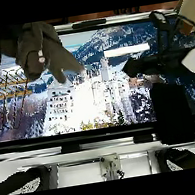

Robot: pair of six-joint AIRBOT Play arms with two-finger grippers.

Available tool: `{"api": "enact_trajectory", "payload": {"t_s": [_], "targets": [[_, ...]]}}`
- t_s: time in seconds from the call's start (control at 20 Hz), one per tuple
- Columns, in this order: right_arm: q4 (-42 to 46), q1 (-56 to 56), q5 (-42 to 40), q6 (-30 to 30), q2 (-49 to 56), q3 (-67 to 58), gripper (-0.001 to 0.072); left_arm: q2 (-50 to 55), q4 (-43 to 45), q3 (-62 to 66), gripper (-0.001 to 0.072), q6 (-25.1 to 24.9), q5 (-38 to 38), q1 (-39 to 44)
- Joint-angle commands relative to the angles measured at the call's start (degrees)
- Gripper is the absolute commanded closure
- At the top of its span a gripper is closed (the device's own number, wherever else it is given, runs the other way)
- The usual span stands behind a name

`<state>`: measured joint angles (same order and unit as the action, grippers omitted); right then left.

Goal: Fold the shirts.

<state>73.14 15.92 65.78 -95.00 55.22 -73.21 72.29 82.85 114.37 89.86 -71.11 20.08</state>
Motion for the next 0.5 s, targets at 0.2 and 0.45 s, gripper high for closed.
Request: {"api": "enact_trajectory", "payload": {"t_s": [0.2, 0.45], "targets": [[2.38, 0.02, 19.3, -2.23, -5.46, 3.58, 0.0207, -6.32, 2.43, -14.21, 0.0666, 7.72, -11.52, 16.87], [2.14, 0.02, 16.52, -2.4, -5.44, 20.37, 0.0207, -6.21, 4.74, -32.28, 0.0665, 16.37, -6.91, 25.81]]}}
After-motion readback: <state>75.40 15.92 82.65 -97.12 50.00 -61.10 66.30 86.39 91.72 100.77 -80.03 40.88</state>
